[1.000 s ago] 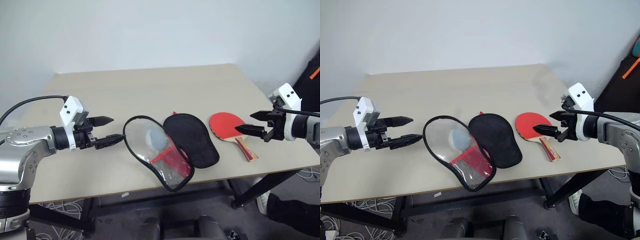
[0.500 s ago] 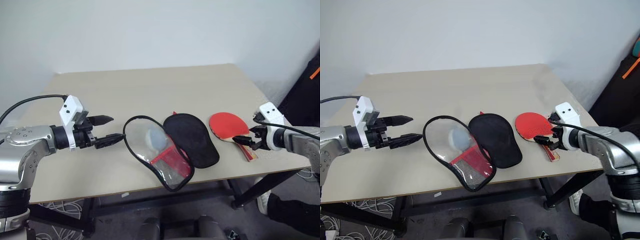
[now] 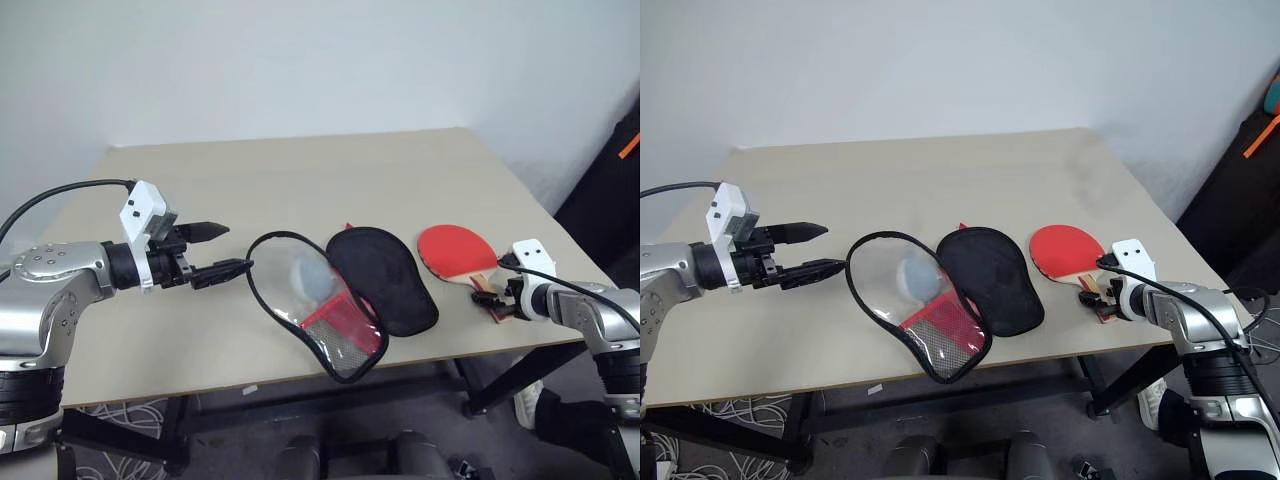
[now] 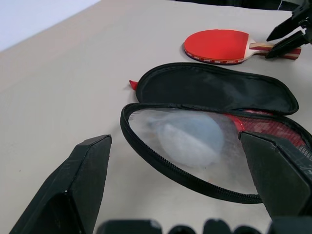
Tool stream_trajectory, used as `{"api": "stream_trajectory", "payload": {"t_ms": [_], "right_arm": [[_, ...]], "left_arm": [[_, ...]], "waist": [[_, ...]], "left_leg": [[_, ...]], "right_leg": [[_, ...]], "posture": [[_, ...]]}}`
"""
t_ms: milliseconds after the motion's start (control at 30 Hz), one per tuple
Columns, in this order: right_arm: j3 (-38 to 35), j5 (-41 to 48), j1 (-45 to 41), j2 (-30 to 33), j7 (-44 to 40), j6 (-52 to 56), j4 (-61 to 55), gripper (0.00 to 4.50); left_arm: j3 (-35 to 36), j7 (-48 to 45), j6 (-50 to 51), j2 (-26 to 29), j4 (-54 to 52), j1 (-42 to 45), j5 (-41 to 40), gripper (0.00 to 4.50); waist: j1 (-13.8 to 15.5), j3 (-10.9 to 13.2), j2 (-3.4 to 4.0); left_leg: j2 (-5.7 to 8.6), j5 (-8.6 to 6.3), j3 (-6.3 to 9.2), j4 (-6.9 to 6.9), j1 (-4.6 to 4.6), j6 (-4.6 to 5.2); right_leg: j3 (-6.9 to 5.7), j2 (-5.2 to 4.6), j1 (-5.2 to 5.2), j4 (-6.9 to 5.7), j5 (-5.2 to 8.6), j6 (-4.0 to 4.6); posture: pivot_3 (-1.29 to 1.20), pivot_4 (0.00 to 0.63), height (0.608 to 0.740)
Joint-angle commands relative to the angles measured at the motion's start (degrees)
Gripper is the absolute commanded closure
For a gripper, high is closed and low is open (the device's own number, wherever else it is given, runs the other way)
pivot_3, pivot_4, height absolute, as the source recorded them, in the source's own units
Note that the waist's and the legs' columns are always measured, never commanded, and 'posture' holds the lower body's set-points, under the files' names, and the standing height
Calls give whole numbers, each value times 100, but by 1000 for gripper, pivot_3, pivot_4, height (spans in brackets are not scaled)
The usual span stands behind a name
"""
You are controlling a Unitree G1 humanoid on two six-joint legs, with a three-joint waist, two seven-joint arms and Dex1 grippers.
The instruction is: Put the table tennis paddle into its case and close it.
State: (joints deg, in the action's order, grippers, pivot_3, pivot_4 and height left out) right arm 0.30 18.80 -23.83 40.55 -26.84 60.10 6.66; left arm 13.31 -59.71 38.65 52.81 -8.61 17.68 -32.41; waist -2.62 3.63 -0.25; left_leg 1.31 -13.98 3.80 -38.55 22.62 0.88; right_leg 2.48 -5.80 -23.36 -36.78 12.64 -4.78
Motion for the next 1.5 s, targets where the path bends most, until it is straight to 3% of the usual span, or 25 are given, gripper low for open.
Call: {"api": "stream_trajectory", "payload": {"t_ms": [33, 100, 333, 633, 1000, 1500], "right_arm": [[-191, -118, -47, -63, 33, -218, 93, 401], [-199, -151, -94, -133, 47, -265, 169, 886], [-193, -247, -335, -439, 144, -452, 482, 3381], [-665, -22, -758, -1150, 690, -222, -299, 3393], [5, 48, -811, -2810, 1391, 950, -1787, 3393], [286, -118, -248, -2889, 1421, 984, -1605, 3393]], "left_arm": [[-125, 47, -144, -194, -97, 57, -20, 0], [-311, 95, -102, -353, -247, 50, -25, 0], [-812, 162, -32, -663, -517, 129, -15, 0], [-933, 151, -121, -693, -497, 58, 25, 0], [-822, 130, -193, -587, -371, 47, 76, 0], [-751, 162, -209, -547, -365, 0, 72, 0]], "waist": [[-2, -2, -4], [-2, -3, -6], [-9, -11, -19], [-35, -13, -22], [7, -13, -14], [-10, -12, -11]], "left_leg": [[0, 0, 0, 0, -2, 0], [0, 0, 0, -3, -2, 0], [-1, 0, 3, -5, -5, 0], [-8, 1, -1, -7, -6, 0], [-8, 1, 15, -5, -1, -1], [-13, 1, 11, 2, -2, -2]], "right_leg": [[0, 0, 4, 1, 0, 0], [0, 0, 6, 0, 0, -1], [0, 3, 9, -1, -4, 5], [4, 11, 2, -4, -5, 5], [3, 20, 0, -7, -19, 29], [6, 26, -8, -7, -16, 25]], "posture": [[0, 0, 698], [0, 0, 698], [0, 0, 698], [0, 0, 698], [0, 0, 698], [0, 0, 698]]}}
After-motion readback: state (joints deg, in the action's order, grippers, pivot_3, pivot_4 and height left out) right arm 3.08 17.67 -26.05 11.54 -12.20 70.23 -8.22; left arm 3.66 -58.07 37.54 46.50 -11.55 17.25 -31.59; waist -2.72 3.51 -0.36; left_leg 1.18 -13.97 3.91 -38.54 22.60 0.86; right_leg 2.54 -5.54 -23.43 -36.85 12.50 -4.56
